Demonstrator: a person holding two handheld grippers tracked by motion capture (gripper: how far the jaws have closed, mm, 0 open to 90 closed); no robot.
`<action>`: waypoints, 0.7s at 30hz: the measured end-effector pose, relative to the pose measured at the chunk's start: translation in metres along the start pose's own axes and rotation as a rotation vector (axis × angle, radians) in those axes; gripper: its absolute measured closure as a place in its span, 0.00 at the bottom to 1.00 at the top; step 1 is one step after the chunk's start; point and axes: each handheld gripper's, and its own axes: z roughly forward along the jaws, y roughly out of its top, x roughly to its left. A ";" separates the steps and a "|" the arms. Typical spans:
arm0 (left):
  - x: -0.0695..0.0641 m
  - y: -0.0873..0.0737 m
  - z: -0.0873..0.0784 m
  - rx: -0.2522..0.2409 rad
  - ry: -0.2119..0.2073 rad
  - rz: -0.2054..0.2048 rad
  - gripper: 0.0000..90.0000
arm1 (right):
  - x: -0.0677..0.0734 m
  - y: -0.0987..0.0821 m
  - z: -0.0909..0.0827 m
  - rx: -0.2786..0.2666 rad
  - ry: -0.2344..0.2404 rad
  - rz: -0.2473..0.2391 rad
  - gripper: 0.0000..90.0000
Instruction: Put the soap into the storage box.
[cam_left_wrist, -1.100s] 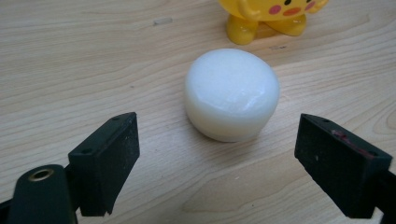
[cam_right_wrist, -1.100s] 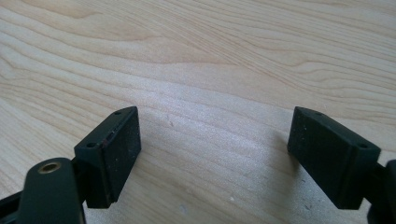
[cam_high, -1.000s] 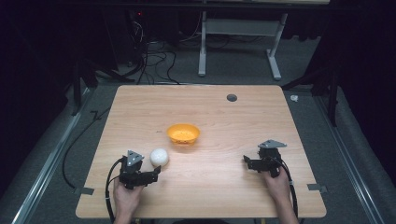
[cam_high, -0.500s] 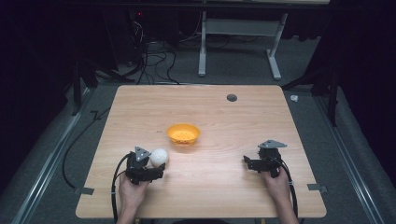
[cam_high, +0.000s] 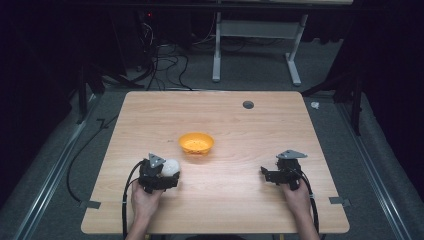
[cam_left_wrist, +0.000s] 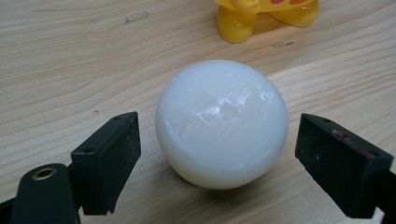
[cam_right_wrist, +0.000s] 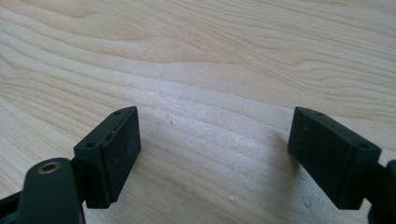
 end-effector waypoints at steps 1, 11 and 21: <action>0.000 0.001 0.001 0.003 0.001 0.003 0.17 | 0.000 0.000 0.000 0.000 0.000 0.000 0.20; -0.001 0.004 0.013 0.022 0.008 0.006 0.18 | 0.000 0.000 0.000 0.000 0.000 0.000 0.20; 0.000 0.003 0.017 0.028 0.009 -0.003 0.22 | 0.000 0.000 0.000 0.000 0.000 0.000 0.20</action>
